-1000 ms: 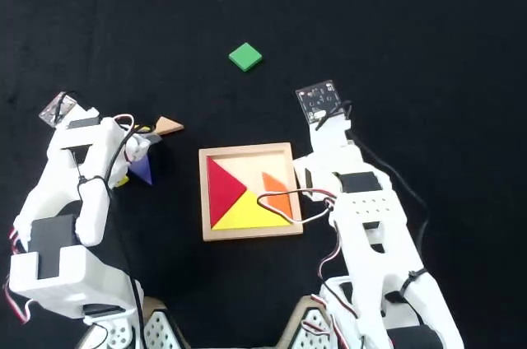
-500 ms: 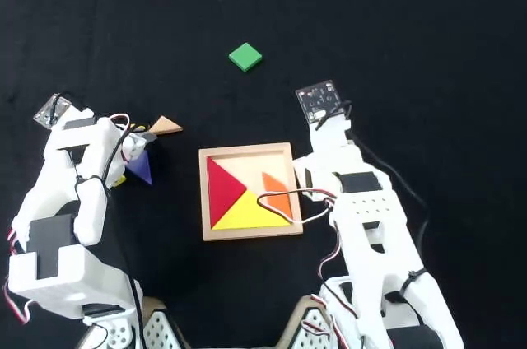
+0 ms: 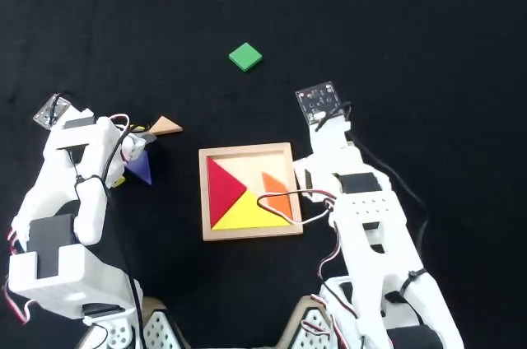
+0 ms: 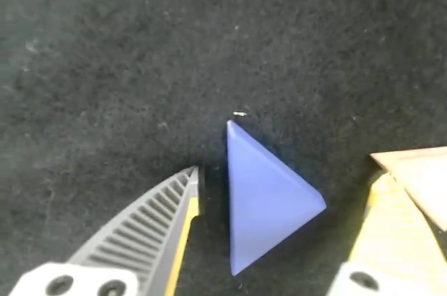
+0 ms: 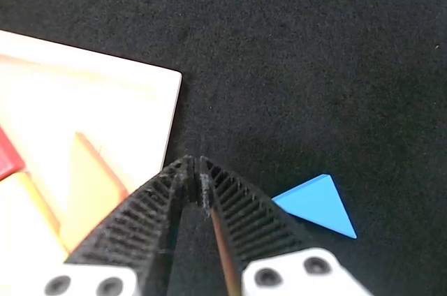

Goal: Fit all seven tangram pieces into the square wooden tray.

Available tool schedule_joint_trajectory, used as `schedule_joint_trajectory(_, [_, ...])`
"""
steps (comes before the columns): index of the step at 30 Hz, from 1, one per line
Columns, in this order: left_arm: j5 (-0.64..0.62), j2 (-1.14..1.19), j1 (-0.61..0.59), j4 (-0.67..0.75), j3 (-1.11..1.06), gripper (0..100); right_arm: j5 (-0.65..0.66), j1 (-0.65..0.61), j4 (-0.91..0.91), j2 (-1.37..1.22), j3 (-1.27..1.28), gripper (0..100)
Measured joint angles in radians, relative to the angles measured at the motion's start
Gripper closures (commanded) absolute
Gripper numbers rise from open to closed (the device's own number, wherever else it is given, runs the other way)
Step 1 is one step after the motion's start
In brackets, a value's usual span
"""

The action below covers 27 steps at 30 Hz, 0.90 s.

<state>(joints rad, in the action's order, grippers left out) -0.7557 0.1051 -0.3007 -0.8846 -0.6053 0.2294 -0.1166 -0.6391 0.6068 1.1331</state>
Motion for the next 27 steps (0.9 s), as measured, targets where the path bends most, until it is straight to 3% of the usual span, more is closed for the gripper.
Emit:
schedule_joint_trajectory(2, [0.0, 0.0, 0.0, 0.0, 0.0, 65, 0.0, 0.0, 0.0, 0.0, 0.0, 98.7])
schedule_joint_trajectory(7, [0.0, 0.0, 0.0, 0.0, 0.0, 86, 0.0, 0.0, 0.0, 0.0, 0.0, 98.7])
schedule_joint_trajectory(9, [0.0, 0.0, 0.0, 0.0, 0.0, 89, 0.0, 0.0, 0.0, 0.0, 0.0, 98.7])
schedule_joint_trajectory(24, [0.011, -0.005, -0.029, -0.009, -0.008, 64, 0.0, 0.0, 0.0, 0.0, 0.0, 98.7])
schedule_joint_trajectory(27, [0.066, -0.002, 0.003, -0.008, -0.008, 62, 0.0, 0.0, 0.0, 0.0, 0.0, 98.7])
